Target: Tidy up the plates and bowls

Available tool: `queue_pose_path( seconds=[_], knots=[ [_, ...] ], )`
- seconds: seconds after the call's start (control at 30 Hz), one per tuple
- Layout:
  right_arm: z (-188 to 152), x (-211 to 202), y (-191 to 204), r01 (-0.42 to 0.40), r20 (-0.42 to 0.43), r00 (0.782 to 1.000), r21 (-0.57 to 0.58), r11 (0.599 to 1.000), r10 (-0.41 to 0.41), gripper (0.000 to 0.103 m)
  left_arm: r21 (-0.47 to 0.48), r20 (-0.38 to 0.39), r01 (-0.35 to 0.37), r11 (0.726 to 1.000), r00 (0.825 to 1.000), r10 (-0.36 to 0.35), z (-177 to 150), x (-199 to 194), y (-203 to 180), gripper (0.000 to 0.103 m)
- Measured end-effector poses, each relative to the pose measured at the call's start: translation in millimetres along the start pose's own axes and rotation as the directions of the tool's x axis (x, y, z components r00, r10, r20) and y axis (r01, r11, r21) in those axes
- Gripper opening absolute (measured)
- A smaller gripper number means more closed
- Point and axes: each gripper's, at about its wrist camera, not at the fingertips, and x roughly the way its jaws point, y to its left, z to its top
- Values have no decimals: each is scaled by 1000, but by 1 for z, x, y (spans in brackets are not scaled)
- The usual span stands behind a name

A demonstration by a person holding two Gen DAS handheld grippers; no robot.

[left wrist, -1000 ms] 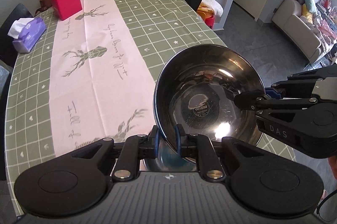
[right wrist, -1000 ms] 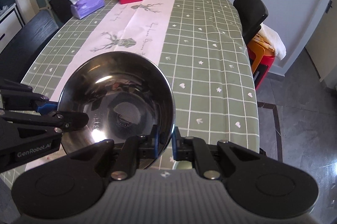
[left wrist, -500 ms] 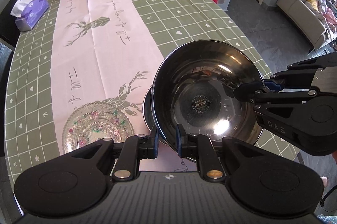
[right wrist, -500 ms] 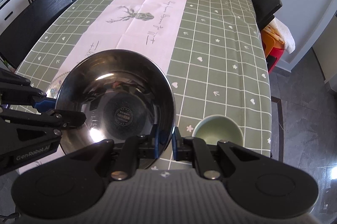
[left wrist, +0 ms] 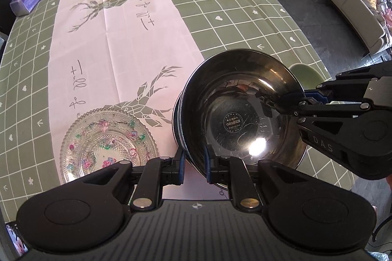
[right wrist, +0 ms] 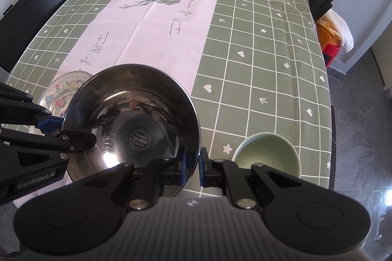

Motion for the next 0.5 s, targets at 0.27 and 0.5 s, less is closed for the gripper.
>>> queue_pose_path(
  seconds=[0.27,0.5],
  knots=[
    [7,20,0,-9,-33,999,-8,1000,8,7,-13,-36,-4,1000,999,3,8,13,6,17],
    [10,27,-2,0,-46,999,-31,1000,-1,6,-16,-55,-10,1000,998,9,12,16,7,17]
  ],
)
